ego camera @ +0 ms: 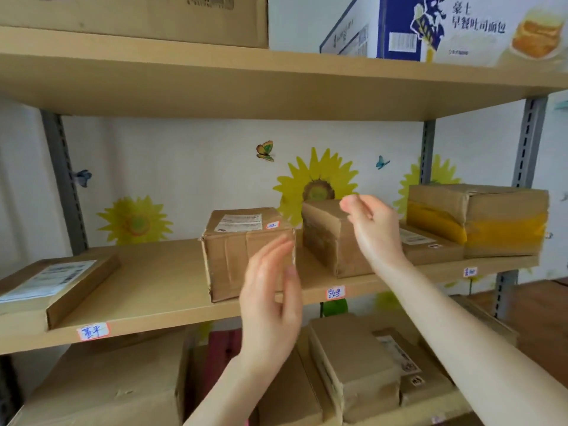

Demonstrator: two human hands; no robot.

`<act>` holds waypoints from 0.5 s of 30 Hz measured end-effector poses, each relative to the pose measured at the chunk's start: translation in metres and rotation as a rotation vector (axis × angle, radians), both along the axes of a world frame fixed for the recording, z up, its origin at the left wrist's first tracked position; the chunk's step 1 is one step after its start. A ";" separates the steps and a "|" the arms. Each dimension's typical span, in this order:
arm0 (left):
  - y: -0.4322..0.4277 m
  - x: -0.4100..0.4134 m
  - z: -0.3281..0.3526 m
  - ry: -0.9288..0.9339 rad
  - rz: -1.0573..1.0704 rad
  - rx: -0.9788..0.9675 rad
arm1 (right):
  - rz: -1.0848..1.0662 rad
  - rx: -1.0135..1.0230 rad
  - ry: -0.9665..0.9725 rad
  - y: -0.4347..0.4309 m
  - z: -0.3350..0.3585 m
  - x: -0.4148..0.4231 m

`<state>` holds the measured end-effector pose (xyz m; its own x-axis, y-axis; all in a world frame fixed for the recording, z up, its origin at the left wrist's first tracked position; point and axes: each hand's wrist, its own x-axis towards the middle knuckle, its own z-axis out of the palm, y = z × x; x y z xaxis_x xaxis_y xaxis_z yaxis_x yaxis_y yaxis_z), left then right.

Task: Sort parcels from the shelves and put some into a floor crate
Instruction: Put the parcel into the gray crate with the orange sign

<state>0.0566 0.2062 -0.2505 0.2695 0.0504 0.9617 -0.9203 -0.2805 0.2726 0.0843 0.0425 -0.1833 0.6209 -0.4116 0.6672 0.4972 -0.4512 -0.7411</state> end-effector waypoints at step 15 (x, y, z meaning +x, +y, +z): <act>-0.147 0.049 0.039 1.096 -0.185 -0.470 | 0.242 -0.060 0.425 -0.117 0.000 0.031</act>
<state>0.1056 0.0597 -0.2111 0.9711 0.2085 0.1160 -0.1522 0.1672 0.9741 0.1151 -0.0745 -0.1830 0.9163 -0.1906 0.3523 0.2523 -0.4085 -0.8772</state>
